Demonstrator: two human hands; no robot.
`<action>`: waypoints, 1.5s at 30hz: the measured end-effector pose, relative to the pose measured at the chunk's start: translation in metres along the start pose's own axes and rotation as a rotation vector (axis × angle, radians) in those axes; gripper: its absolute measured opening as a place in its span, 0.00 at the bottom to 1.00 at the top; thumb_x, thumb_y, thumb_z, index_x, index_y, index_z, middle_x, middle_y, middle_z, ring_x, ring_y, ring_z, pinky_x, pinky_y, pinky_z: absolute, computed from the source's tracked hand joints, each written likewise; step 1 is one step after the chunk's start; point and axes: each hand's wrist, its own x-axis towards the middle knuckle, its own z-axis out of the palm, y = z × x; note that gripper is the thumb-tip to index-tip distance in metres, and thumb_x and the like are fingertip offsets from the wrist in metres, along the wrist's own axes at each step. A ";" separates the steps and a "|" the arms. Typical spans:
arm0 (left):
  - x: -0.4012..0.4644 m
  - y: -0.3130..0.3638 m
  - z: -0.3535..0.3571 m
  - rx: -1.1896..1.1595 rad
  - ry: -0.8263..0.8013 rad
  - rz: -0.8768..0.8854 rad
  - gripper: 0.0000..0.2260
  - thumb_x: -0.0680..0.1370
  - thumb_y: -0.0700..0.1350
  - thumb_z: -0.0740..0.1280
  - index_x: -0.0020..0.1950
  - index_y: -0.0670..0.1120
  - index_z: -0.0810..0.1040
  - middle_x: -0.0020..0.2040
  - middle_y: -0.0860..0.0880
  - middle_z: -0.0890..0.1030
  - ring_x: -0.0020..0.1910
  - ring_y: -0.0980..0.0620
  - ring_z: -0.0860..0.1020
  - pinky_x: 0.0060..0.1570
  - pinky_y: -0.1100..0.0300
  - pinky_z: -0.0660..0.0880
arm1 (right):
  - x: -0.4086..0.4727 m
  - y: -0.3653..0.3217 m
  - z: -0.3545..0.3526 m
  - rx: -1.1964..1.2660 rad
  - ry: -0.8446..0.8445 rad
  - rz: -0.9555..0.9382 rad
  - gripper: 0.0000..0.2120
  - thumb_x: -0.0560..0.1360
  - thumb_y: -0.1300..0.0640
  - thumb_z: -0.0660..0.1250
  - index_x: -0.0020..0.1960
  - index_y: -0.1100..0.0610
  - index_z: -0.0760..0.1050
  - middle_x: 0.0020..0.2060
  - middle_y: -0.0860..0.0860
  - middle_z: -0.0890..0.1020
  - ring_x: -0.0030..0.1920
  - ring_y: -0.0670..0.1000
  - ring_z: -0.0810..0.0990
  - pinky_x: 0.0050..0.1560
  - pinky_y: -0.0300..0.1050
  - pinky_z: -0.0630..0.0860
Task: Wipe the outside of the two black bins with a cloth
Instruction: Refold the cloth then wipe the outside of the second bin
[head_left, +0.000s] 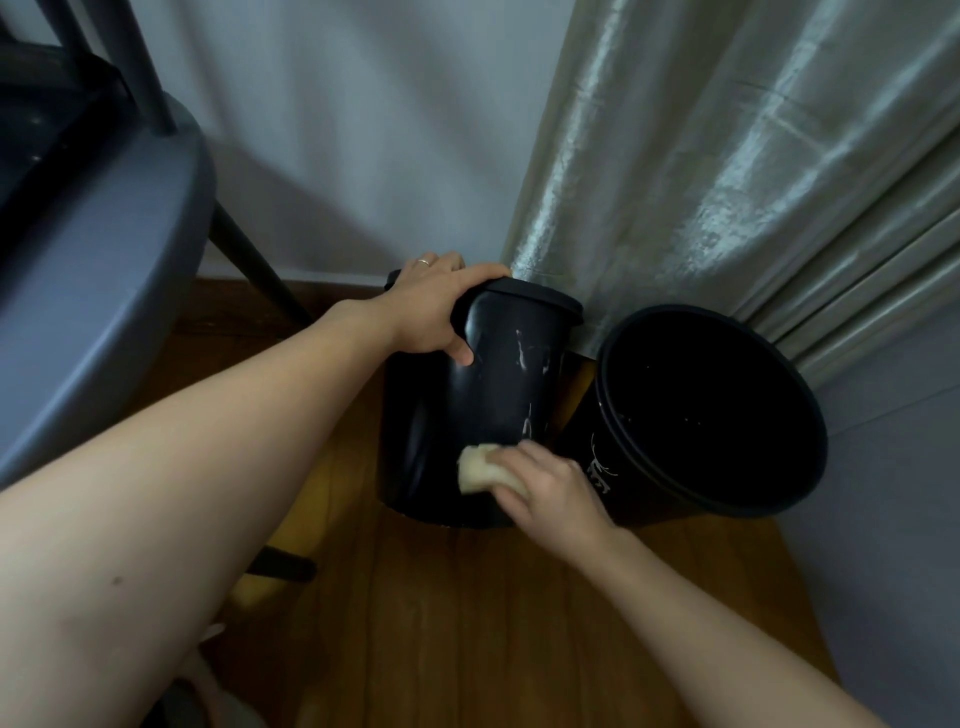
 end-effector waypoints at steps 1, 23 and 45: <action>0.000 -0.001 0.001 0.003 0.003 -0.001 0.46 0.62 0.53 0.81 0.75 0.60 0.60 0.55 0.48 0.68 0.58 0.43 0.66 0.63 0.50 0.61 | 0.007 -0.001 -0.003 0.015 0.050 0.059 0.14 0.72 0.59 0.73 0.57 0.56 0.77 0.46 0.52 0.79 0.41 0.53 0.81 0.38 0.49 0.81; 0.002 -0.001 0.001 0.011 0.007 -0.002 0.46 0.62 0.53 0.81 0.75 0.59 0.60 0.57 0.45 0.69 0.58 0.42 0.67 0.64 0.49 0.61 | 0.029 -0.020 -0.021 0.103 0.276 0.227 0.13 0.75 0.54 0.69 0.59 0.55 0.76 0.51 0.53 0.81 0.47 0.55 0.81 0.44 0.50 0.79; -0.003 0.005 -0.001 0.007 0.002 -0.005 0.46 0.64 0.53 0.80 0.76 0.61 0.57 0.58 0.47 0.68 0.59 0.45 0.65 0.64 0.52 0.58 | 0.081 -0.024 -0.052 0.643 0.311 0.751 0.20 0.70 0.68 0.65 0.51 0.43 0.77 0.53 0.44 0.81 0.54 0.45 0.79 0.50 0.40 0.78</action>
